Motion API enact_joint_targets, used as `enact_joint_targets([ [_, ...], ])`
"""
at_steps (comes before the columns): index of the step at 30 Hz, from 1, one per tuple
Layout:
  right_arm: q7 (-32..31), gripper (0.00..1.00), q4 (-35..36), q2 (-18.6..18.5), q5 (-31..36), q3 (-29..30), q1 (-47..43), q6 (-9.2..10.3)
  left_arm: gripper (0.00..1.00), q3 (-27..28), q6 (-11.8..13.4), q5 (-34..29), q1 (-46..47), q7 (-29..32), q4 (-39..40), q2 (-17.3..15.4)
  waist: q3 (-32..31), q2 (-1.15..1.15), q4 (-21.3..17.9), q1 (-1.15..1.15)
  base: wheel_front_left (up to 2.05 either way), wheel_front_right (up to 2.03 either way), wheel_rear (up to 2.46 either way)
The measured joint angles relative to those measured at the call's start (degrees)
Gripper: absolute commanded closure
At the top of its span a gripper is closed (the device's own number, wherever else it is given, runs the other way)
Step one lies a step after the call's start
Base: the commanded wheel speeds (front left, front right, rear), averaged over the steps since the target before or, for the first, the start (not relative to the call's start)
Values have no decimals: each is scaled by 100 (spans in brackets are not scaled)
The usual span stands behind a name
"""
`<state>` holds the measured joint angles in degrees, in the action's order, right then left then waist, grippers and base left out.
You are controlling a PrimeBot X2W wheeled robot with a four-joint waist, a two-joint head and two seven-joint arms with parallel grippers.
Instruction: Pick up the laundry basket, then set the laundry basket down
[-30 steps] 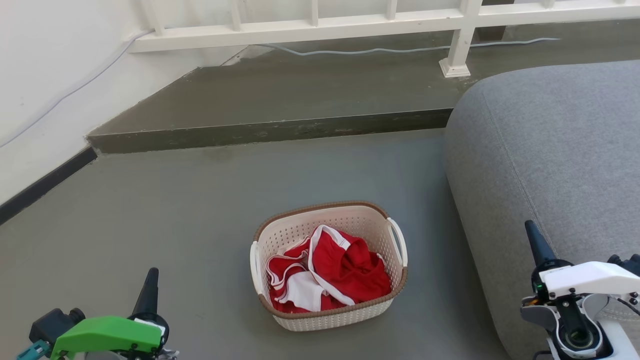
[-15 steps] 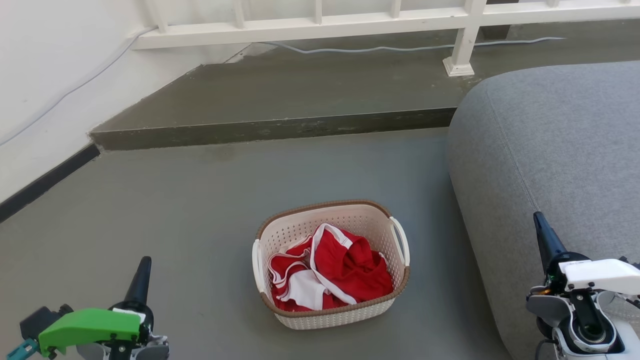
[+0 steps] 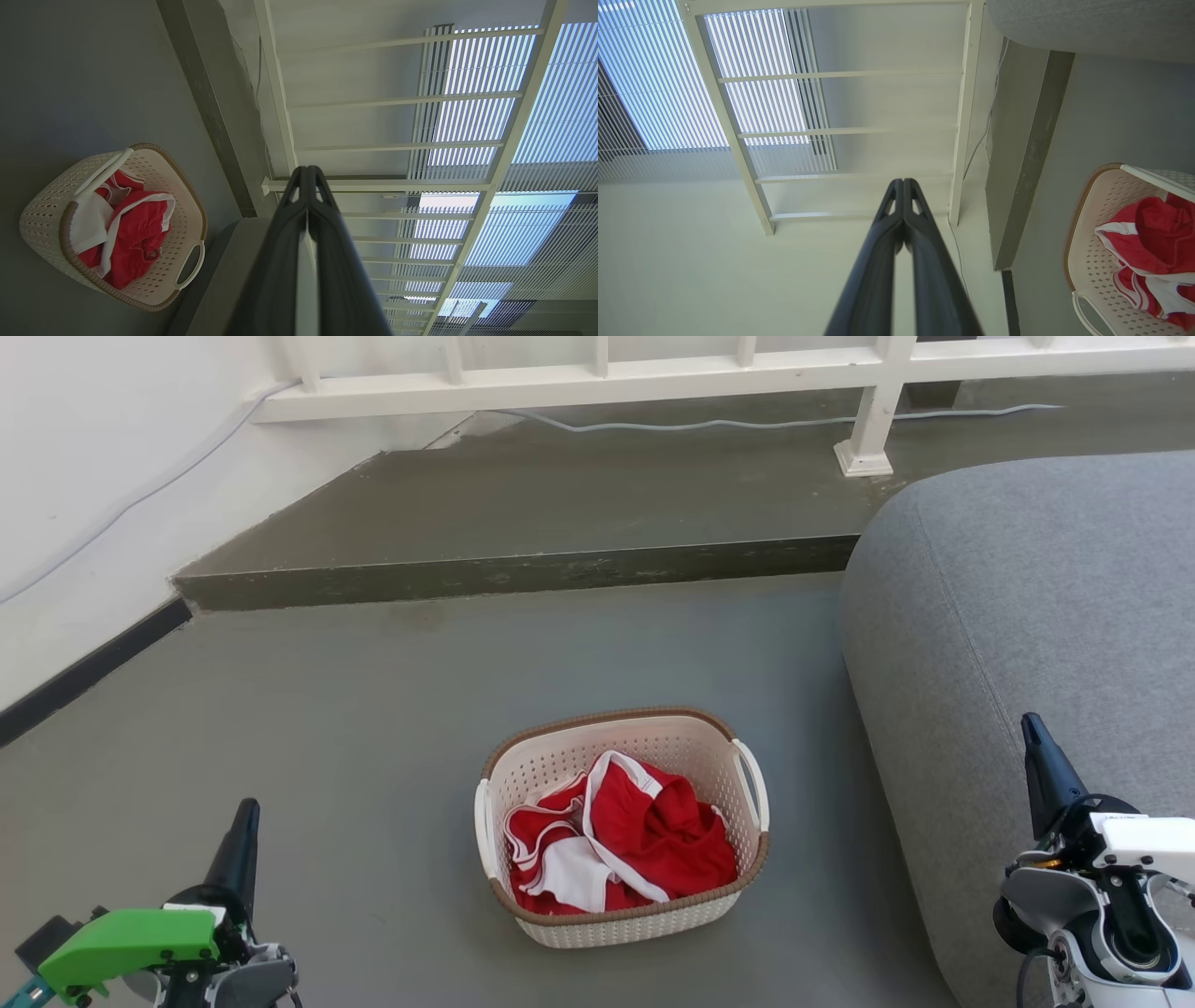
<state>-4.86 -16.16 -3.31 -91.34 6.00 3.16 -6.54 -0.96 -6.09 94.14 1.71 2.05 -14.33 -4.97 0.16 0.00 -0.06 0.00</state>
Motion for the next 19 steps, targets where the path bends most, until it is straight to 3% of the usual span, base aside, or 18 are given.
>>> enact_joint_targets([
  [19,-30,100,0,14,-103,62,1,-18,100,65,-49,168,73,19,-55,0,1,0,5,0,0,0,0],
])
